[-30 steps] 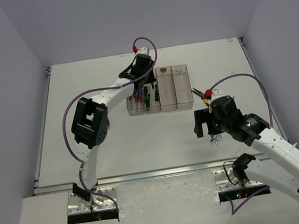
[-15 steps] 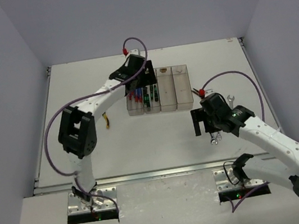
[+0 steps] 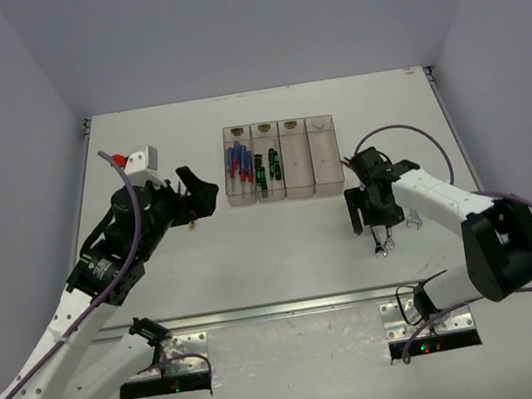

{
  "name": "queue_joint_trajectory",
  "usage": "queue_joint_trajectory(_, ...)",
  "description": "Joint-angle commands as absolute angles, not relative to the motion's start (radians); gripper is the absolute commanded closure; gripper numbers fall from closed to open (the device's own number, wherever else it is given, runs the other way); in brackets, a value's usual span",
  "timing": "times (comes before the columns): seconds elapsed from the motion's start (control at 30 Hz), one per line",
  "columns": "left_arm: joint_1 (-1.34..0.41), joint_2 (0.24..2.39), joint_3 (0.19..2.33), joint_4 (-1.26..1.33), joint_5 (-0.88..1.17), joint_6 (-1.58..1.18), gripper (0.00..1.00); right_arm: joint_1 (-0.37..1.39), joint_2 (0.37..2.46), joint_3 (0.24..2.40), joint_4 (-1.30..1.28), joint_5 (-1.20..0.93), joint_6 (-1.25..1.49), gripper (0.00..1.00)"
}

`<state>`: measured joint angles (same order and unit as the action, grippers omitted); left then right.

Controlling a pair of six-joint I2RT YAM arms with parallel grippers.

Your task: Sort the tools into containers

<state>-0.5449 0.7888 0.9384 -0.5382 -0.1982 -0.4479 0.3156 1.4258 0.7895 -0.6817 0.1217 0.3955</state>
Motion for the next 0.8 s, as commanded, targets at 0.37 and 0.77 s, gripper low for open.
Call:
queue_joint_trajectory(0.37, -0.551, 0.524, 0.789, -0.565, -0.327, -0.384, 0.00, 0.224, 1.627, 0.873, -0.625, 0.043, 0.308, 0.37)
queue_joint_trajectory(0.77, -0.552, 0.501, 0.756, -0.524, -0.263, -0.373, 0.00, 0.209, 1.822, 0.847, -0.582, 0.014, 0.316, 0.61)
